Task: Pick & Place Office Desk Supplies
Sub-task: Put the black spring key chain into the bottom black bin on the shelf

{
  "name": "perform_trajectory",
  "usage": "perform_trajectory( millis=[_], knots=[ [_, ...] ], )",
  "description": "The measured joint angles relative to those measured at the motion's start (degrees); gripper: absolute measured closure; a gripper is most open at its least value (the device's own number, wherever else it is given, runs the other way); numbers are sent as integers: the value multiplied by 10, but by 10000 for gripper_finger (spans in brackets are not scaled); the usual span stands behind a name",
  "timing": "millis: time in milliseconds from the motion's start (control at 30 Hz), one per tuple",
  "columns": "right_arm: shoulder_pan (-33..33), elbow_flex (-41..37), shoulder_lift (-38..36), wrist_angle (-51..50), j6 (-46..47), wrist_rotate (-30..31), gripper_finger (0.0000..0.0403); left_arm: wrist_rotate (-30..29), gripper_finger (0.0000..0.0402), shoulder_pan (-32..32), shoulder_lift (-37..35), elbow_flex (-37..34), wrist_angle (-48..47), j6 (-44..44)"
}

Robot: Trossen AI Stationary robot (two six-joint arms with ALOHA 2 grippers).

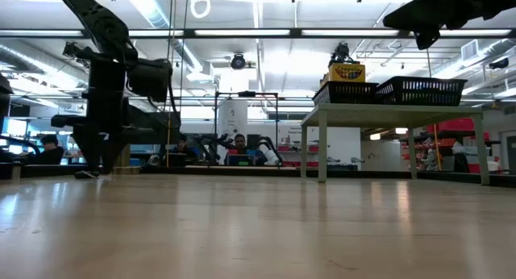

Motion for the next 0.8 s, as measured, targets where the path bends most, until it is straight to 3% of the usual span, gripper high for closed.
perform_trajectory(
  millis=[233,367,533,800],
  knots=[
    [0,0,0,0,-2,0,392,21,270,-4,9,-8,14,13],
    [0,0,0,0,-7,0,392,22,299,-10,6,-33,26,11],
    [0,0,0,0,-8,1,392,-10,381,-62,-2,-33,45,45],
    [0,0,0,1,-7,1,392,-20,389,-164,-23,-34,169,119]
  ],
)
